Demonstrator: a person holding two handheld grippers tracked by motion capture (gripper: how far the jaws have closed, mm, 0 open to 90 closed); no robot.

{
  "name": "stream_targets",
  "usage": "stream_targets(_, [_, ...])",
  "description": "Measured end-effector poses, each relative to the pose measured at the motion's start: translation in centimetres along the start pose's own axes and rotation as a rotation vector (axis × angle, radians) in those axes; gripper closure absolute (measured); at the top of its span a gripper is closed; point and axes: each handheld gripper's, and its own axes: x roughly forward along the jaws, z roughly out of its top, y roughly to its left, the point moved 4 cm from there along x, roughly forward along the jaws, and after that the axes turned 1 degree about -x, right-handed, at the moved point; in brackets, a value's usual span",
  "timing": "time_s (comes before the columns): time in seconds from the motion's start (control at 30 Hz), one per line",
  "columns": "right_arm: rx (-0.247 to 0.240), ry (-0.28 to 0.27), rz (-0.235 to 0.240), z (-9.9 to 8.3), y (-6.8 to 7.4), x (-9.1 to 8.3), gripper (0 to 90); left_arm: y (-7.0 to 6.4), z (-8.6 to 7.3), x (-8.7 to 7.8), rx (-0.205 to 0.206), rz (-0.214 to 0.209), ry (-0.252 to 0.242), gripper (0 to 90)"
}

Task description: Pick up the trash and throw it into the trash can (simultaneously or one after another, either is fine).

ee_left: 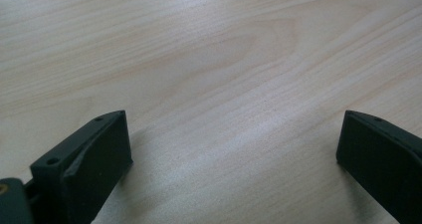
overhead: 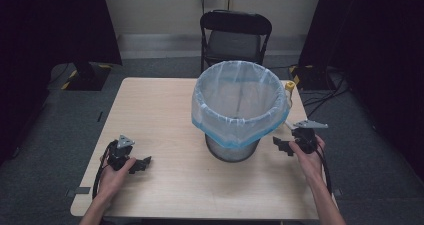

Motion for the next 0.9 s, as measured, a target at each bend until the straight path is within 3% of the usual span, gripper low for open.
stream_targets(0.33, [0.022,0.046,-0.002,3.2,-2.6,1.7,14.2,0.1,0.0,0.0,0.003,-0.009,0.004,0.0])
stream_targets(0.57, [-0.001,0.065,-0.007,5.8,-3.8,2.8,15.0,0.1,0.0,0.0,0.005,-0.007,0.005,0.0])
stream_targets(0.8, [-0.008,0.093,-0.008,5.8,-3.9,4.9,15.5,0.1,0.0,0.0,0.007,-0.007,0.005,0.0])
stream_targets(0.9, [0.009,0.095,-0.029,5.3,-4.0,6.2,20.0,0.1,0.0,0.0,0.004,-0.008,0.003,0.0])
